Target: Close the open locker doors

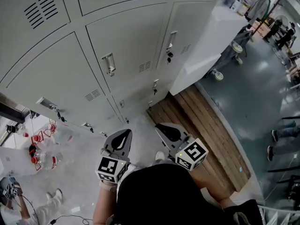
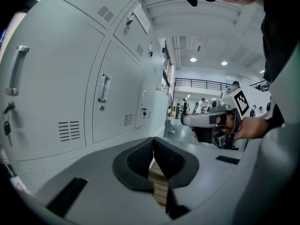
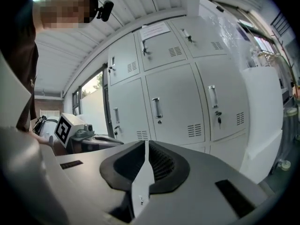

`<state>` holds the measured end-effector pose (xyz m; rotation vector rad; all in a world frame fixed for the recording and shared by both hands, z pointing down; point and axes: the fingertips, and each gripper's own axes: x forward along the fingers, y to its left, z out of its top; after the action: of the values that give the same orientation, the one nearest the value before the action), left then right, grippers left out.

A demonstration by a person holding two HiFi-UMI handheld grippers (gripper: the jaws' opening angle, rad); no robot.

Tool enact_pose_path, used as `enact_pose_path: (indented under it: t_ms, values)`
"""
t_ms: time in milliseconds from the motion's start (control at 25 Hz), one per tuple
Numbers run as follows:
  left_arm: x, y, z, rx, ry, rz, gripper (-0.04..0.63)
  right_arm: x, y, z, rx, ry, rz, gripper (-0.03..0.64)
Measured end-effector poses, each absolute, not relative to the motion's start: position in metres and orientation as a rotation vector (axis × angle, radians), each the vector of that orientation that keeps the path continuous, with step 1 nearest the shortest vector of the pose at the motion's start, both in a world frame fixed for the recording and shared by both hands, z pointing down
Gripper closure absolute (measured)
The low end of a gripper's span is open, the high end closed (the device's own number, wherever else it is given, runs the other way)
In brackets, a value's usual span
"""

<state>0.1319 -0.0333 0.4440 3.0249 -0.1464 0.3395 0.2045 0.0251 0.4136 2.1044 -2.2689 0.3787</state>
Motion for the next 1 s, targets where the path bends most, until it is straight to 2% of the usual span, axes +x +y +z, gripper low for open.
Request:
enact_pose_path:
  t_ms: [400,1000]
  values:
    - [0.161,-0.019,0.37,3.051,-0.195,0.118,0.576,0.234,0.05,0.366,2.185,-2.279,0.229,0.566]
    - [0.172,-0.008,0.373,3.068,-0.214,0.164,0.575,0.246,0.059,0.366,2.206,-2.29,0.242,0.572]
